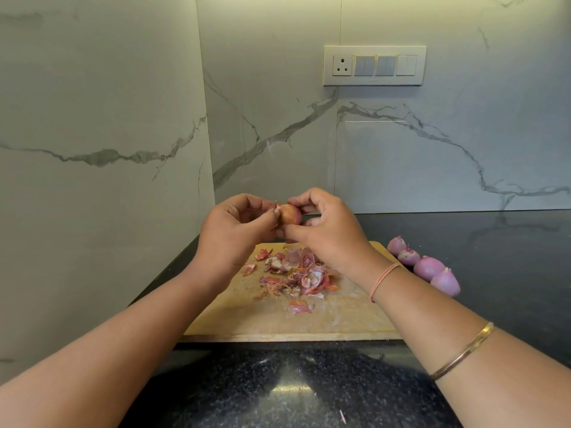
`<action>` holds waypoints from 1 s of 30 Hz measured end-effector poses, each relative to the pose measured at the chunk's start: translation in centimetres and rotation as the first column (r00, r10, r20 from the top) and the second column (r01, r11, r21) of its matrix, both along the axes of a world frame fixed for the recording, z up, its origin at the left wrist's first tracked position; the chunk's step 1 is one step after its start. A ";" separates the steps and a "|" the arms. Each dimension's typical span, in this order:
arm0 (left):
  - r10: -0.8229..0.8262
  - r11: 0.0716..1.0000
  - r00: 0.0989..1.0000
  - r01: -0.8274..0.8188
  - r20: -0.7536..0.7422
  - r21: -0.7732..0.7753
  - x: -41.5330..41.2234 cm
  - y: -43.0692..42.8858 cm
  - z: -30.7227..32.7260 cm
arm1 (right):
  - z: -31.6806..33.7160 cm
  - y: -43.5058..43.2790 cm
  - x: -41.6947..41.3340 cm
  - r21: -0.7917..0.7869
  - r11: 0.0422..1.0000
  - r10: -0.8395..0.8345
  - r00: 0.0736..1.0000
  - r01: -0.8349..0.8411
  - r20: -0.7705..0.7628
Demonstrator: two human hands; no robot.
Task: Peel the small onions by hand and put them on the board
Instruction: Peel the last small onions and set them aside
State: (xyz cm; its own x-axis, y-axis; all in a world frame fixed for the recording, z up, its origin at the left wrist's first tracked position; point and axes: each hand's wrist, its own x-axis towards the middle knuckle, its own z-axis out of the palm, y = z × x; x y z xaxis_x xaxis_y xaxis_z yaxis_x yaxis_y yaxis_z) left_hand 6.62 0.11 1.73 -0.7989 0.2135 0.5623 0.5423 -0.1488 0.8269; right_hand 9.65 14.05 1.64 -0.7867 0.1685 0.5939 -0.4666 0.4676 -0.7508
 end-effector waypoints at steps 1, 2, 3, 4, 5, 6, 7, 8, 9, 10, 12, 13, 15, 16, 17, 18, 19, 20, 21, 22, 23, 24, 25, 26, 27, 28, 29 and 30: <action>-0.005 1.000 1.000 0.005 0.008 0.014 0.0 0.1 0.0 | -0.1 0.0 -0.1 0.015 1.000 -0.015 1.000 0.015 -0.016; -0.011 0.999 1.000 0.010 0.024 0.032 0.0 0.1 -0.1 | -0.1 0.0 -0.2 0.046 0.998 -0.035 0.999 0.037 -0.038; -0.016 0.999 0.999 0.014 0.045 0.048 0.0 0.2 -0.1 | -0.2 -0.1 -0.2 0.088 0.994 -0.063 0.996 0.068 -0.066; -0.021 0.998 0.997 0.017 0.067 0.061 0.0 0.3 -0.1 | -0.3 -0.2 -0.3 0.133 0.986 -0.091 0.991 0.104 -0.099; -0.026 0.997 0.996 0.019 0.087 0.071 0.0 0.4 -0.1 | -0.4 -0.3 -0.4 0.171 0.975 -0.117 0.984 0.139 -0.133; -0.029 0.997 0.995 0.021 0.099 0.079 0.0 0.4 -0.1 | -0.5 -0.5 -0.4 0.198 0.966 -0.136 0.977 0.167 -0.165; -0.029 0.996 0.994 0.020 0.105 0.083 0.1 0.5 -0.1 | -0.6 -0.6 -0.4 0.213 0.959 -0.146 0.971 0.186 -0.188; -0.018 0.997 0.994 0.010 0.104 0.079 0.1 0.5 -0.2 | -0.6 -0.7 -0.4 0.220 0.956 -0.151 0.968 0.194 -0.199; 0.005 0.997 0.995 -0.012 0.098 0.071 0.1 0.5 -0.2 | -0.6 -0.8 -0.3 0.225 0.954 -0.151 0.968 0.196 -0.201; 0.041 0.997 0.996 -0.047 0.085 0.060 0.0 0.5 -0.2 | -0.5 -0.8 -0.2 0.229 0.954 -0.150 0.969 0.194 -0.196; 0.115 0.993 0.993 -0.116 0.042 0.037 -0.2 0.3 -0.2 | 0.0 -0.9 0.3 0.232 0.957 -0.134 0.975 0.173 -0.175; 0.132 0.991 0.991 -0.132 0.020 0.031 -0.2 0.2 -0.2 | 0.2 -0.9 0.5 0.218 0.964 -0.116 0.981 0.149 -0.158; 0.119 0.992 0.993 -0.119 -0.011 0.029 -0.1 0.2 -0.1 | 0.5 -0.8 0.8 0.151 0.984 -0.076 0.991 0.092 -0.112; 0.102 0.994 0.995 -0.101 -0.022 0.033 0.1 0.2 0.0 | 0.5 -0.7 0.8 0.117 0.991 -0.058 0.994 0.069 -0.094; 0.086 0.996 0.996 -0.085 -0.034 0.032 0.3 0.2 0.0 | 0.6 -0.5 0.9 0.087 0.995 -0.044 0.996 0.051 -0.084; 0.077 0.997 0.996 -0.076 -0.049 0.024 0.4 0.2 0.1 | 0.6 -0.4 0.8 0.060 0.998 -0.031 0.997 0.035 -0.077; 0.071 0.997 0.995 -0.070 -0.066 0.009 0.4 0.2 0.0 | 0.6 -0.2 0.8 0.037 0.999 -0.016 0.997 0.019 -0.071; 0.065 0.998 0.995 -0.065 -0.078 -0.006 0.4 0.2 0.0 | 0.6 -0.1 0.7 0.021 1.000 -0.002 0.998 0.003 -0.062; 0.057 0.998 0.995 -0.058 -0.081 -0.015 0.4 0.2 0.0 | 0.6 -0.1 0.6 0.018 1.000 0.010 0.999 -0.009 -0.052; 0.051 0.998 0.996 -0.053 -0.073 -0.017 0.4 0.2 0.0 | 0.5 0.0 0.6 0.027 1.000 0.016 0.999 -0.015 -0.046; 0.045 0.999 0.997 -0.046 -0.055 -0.009 0.3 0.1 0.0 | 0.4 -0.1 0.5 0.044 0.999 0.015 0.999 -0.013 -0.049; 0.034 0.999 0.999 -0.033 -0.023 0.012 0.3 0.1 0.0 | 0.3 -0.1 0.4 0.065 0.998 0.007 0.998 -0.003 -0.063; 0.009 0.999 1.000 -0.010 0.023 0.044 0.3 0.1 0.1 | 0.2 -0.2 0.4 0.097 0.995 -0.009 0.996 0.017 -0.084; -0.028 0.996 0.997 0.022 0.073 0.084 0.3 0.1 0.1 | 0.1 -0.3 0.4 0.139 0.989 -0.033 0.993 0.049 -0.113; -0.068 0.991 0.991 0.054 0.115 0.120 0.3 0.2 0.1 | 0.0 -0.4 0.4 0.186 0.978 -0.061 0.987 0.088 -0.146; -0.102 0.986 0.984 0.080 0.148 0.148 0.4 0.3 0.1 | 0.0 -0.4 0.4 0.231 0.964 -0.087 0.980 0.129 -0.182; -0.132 0.979 0.976 0.101 0.173 0.175 0.5 0.3 0.1 | 0.1 -0.5 0.5 0.268 0.950 -0.104 0.971 0.161 -0.215; -0.156 0.973 0.970 0.118 0.189 0.199 0.5 0.3 0.2 | 0.2 -0.6 0.6 0.296 0.937 -0.112 0.963 0.185 -0.245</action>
